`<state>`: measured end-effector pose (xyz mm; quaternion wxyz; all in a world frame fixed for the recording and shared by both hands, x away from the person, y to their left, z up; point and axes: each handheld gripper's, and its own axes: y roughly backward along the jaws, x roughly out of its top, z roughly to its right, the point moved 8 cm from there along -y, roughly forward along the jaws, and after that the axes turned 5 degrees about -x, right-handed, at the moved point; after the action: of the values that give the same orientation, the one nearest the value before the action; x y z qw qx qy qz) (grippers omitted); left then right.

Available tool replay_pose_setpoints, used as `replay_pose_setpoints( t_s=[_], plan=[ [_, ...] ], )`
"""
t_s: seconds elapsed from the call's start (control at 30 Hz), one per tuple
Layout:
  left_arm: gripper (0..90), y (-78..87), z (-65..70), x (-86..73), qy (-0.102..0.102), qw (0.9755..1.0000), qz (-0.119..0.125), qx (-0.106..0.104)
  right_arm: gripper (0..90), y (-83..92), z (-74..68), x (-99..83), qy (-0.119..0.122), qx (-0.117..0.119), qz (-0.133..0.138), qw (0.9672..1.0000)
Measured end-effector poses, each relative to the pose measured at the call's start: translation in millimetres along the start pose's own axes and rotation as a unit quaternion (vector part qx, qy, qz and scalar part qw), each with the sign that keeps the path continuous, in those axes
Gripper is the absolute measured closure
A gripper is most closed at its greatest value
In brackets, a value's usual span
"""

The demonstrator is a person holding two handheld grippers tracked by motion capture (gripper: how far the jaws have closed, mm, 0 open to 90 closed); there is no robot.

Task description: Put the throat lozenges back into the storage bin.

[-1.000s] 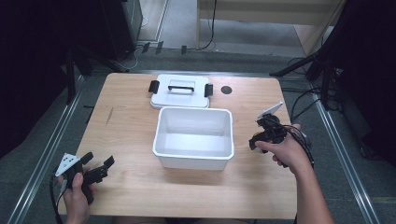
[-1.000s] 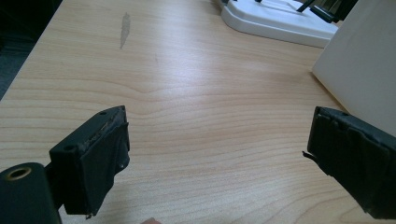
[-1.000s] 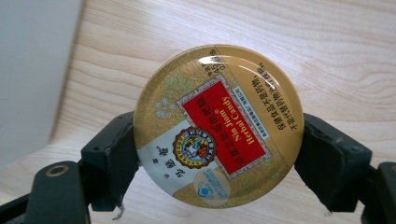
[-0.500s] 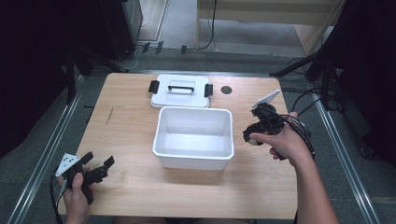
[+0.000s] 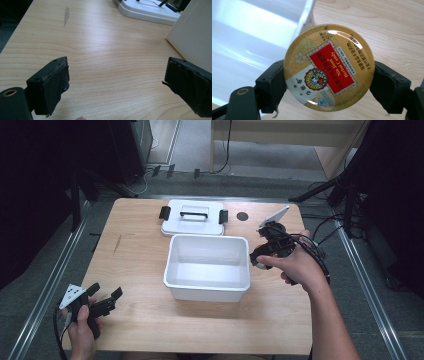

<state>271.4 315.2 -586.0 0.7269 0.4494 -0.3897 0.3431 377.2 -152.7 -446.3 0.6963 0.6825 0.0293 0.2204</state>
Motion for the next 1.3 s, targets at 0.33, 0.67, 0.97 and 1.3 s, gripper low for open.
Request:
replay_pose_setpoints(
  t_s=[0.33, 0.67, 0.97, 1.3],
  plan=[
    [6.4, 0.0, 0.0, -0.1, -0.001, 1.0, -0.001, 0.0, 20.5, 2.7, -20.8, 9.0, 0.01, 0.015, 0.0, 0.9998],
    [6.4, -0.1, -0.1, 0.0, 0.0, 1.0, 0.0, 0.0, 20.5, 2.1, -42.3, 15.3, 0.032, 0.02, -0.005, 0.9993],
    [6.4, -0.1, -0.1, 0.1, 0.0, 1.0, 0.0, 0.0, 20.5, 0.8, -63.2, 19.2, 0.054, 0.028, -0.005, 0.9982],
    [6.4, -0.1, -0.1, 0.1, 0.0, 1.0, 0.0, -0.001, 20.5, -5.0, -83.0, 14.8, 0.216, 0.058, 0.048, 0.9734]
  ],
)
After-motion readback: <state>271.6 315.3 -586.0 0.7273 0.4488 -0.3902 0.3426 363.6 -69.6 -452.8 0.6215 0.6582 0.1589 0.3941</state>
